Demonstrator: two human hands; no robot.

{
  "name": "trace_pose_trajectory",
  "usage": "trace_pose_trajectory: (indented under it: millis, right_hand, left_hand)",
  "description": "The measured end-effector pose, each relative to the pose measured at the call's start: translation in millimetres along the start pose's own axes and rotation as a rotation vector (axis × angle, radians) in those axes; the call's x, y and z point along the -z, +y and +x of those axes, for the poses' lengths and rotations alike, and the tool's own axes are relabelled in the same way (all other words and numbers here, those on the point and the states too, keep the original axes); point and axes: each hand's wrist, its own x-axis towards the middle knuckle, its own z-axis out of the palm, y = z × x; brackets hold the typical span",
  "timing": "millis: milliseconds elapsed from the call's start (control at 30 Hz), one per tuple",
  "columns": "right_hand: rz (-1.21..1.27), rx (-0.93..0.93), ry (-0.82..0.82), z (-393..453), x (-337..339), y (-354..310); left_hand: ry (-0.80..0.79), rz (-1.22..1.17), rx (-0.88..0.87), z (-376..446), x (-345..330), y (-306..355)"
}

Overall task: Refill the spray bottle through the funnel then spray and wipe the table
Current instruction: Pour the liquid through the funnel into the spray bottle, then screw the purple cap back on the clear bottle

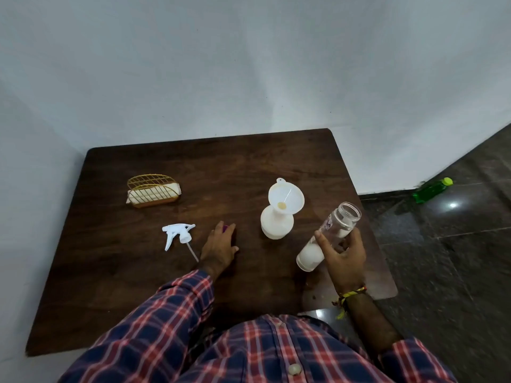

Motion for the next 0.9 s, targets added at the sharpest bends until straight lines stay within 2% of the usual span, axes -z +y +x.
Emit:
trace_pose_trajectory:
  millis: [133, 233, 367, 467, 600, 800, 900]
  right_hand:
    - [-0.031, 0.041, -0.033, -16.2, -1.8, -6.7]
    - [-0.041, 0.067, -0.064, -27.0, -7.3, -15.3]
    - [-0.061, 0.142, -0.161, -41.6, -16.5, -28.7]
    - [-0.103, 0.207, -0.302, -52.8, -29.9, -41.0]
    - [-0.100, 0.247, -0.407, -64.2, -55.6, -53.8]
    - [-0.085, 0.293, -0.532, -71.7, -91.3, -65.7]
    - [-0.114, 0.314, -0.565, -71.2, -102.3, -69.3]
  left_hand:
    - [0.071, 0.094, -0.051, -2.4, -1.3, 6.2]
    - [0.129, 0.029, -0.076, -9.1, -0.2, 7.2]
    - [0.223, -0.269, -0.134, -24.7, 7.9, 5.2]
    - [0.298, -0.609, -0.123, -38.9, 17.4, 4.0]
    - [0.298, -1.149, -0.112, -63.5, 36.8, 7.6]
    - [0.372, -1.516, -0.127, -92.1, 77.6, 9.5]
    - [0.397, -1.548, -0.187, -102.9, 93.0, 0.8]
